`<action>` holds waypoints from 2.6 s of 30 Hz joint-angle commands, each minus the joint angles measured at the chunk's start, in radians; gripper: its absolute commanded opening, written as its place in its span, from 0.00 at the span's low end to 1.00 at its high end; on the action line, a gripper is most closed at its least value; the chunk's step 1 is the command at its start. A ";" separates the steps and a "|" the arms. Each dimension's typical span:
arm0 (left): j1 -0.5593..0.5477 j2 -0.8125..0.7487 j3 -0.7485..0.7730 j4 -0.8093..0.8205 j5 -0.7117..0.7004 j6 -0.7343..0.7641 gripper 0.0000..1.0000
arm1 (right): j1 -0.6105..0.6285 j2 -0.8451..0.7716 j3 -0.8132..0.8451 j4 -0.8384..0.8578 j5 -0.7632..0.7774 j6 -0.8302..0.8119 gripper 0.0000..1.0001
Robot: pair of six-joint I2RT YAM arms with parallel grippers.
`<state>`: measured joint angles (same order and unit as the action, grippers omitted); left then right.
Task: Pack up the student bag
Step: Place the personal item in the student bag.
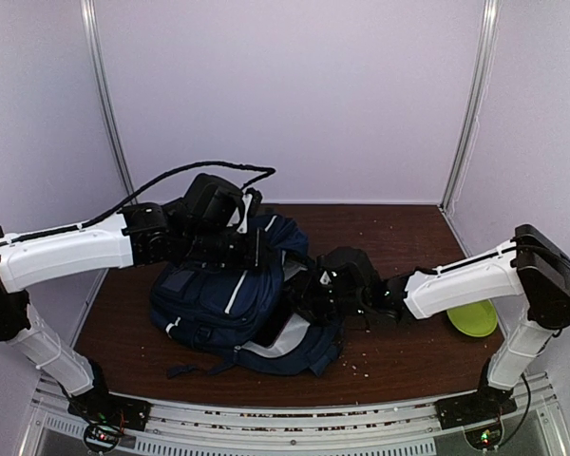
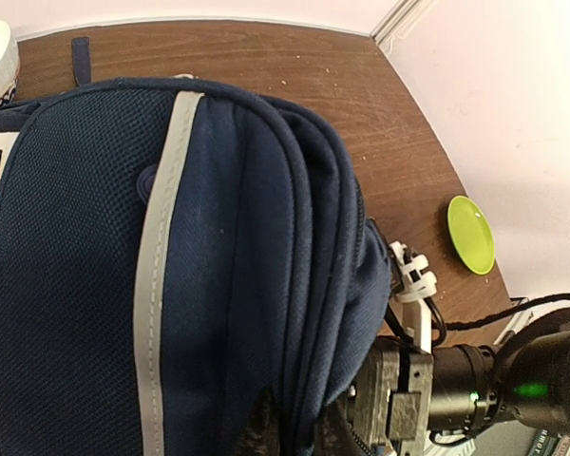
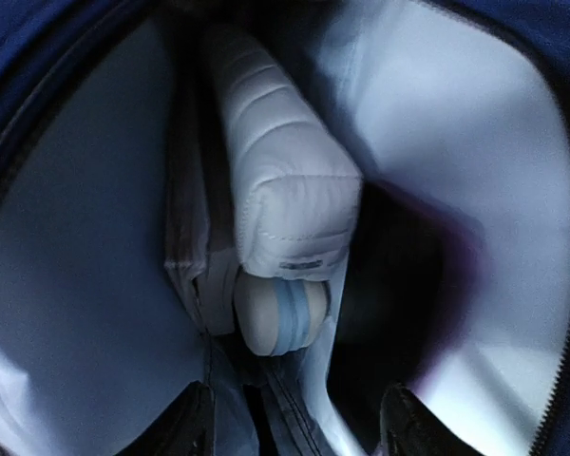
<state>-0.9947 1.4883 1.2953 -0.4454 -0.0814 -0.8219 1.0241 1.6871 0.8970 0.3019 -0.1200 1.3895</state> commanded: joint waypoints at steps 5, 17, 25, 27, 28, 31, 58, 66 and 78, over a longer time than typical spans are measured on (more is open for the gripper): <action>-0.008 -0.052 0.001 0.167 0.033 0.014 0.00 | 0.012 -0.145 0.076 -0.295 0.052 -0.216 0.64; -0.009 -0.012 -0.027 0.070 0.143 0.170 0.00 | 0.029 -0.438 -0.139 -0.454 0.126 -0.429 0.58; -0.021 0.038 -0.046 0.082 0.201 0.170 0.00 | 0.087 -0.288 -0.023 -0.576 0.326 -0.469 0.56; -0.023 0.032 -0.059 0.090 0.197 0.163 0.00 | 0.077 -0.270 -0.011 -0.560 0.377 -0.503 0.56; -0.024 0.028 -0.064 0.094 0.193 0.159 0.00 | 0.070 -0.251 0.006 -0.563 0.384 -0.515 0.56; -0.024 0.017 -0.076 0.100 0.179 0.151 0.00 | 0.056 -0.185 0.075 -0.616 0.390 -0.528 0.56; -0.029 -0.150 -0.210 -0.089 0.077 0.308 0.78 | 0.070 -0.383 -0.091 -0.526 0.335 -0.432 0.55; -0.154 -0.086 -0.161 -0.248 -0.136 0.375 0.79 | 0.073 -0.401 -0.153 -0.479 0.304 -0.400 0.54; -0.287 0.144 -0.044 -0.390 -0.453 0.380 0.93 | 0.080 -0.469 -0.196 -0.496 0.315 -0.386 0.54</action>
<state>-1.2816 1.5871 1.2228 -0.7914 -0.3771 -0.4534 1.0954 1.2392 0.7223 -0.2024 0.1837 0.9939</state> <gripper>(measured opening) 0.915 0.535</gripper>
